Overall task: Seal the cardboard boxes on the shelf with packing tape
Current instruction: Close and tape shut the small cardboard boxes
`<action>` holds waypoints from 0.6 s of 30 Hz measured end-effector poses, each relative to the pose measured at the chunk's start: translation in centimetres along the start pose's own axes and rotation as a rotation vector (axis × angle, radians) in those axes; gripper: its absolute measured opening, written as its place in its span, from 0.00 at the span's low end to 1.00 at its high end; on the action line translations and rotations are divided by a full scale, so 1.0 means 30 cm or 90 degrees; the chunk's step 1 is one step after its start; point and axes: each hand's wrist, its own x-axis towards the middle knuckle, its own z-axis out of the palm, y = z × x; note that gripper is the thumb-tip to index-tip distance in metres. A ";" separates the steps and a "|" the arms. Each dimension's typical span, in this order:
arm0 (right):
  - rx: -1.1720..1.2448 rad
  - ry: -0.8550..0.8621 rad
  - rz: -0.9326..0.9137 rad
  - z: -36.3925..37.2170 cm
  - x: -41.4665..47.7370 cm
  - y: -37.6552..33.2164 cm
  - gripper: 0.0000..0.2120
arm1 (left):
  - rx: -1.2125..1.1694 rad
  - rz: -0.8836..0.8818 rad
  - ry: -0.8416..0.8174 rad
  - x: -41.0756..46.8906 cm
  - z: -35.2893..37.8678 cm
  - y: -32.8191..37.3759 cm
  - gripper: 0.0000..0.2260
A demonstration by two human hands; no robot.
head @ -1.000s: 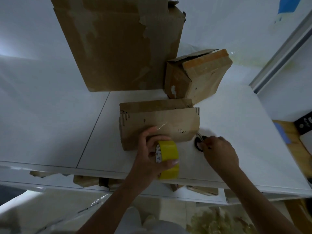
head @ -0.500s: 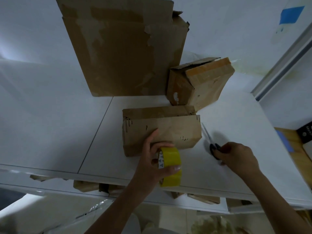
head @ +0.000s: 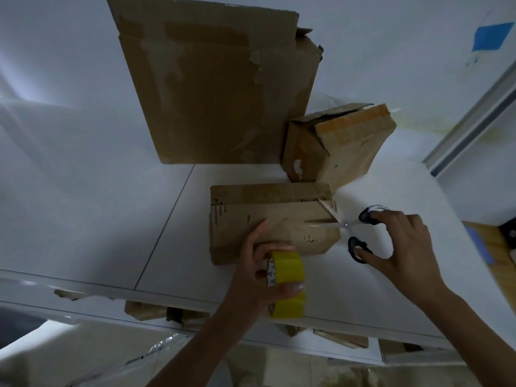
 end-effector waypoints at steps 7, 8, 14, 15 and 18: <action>-0.109 0.004 -0.139 0.021 0.010 0.008 0.22 | 0.012 0.002 0.001 -0.002 -0.002 -0.004 0.50; -0.105 0.009 -0.146 0.027 0.013 -0.003 0.22 | 0.017 0.004 0.003 -0.001 -0.003 -0.005 0.49; -0.095 0.058 -0.175 0.058 0.023 -0.063 0.21 | 0.035 0.009 -0.004 0.011 -0.013 -0.013 0.48; -0.094 0.063 -0.181 0.060 0.023 -0.070 0.20 | 0.034 0.008 -0.006 0.011 -0.013 -0.015 0.48; -0.091 0.066 -0.210 0.068 0.024 -0.084 0.19 | 0.032 0.004 -0.008 0.013 -0.015 -0.020 0.49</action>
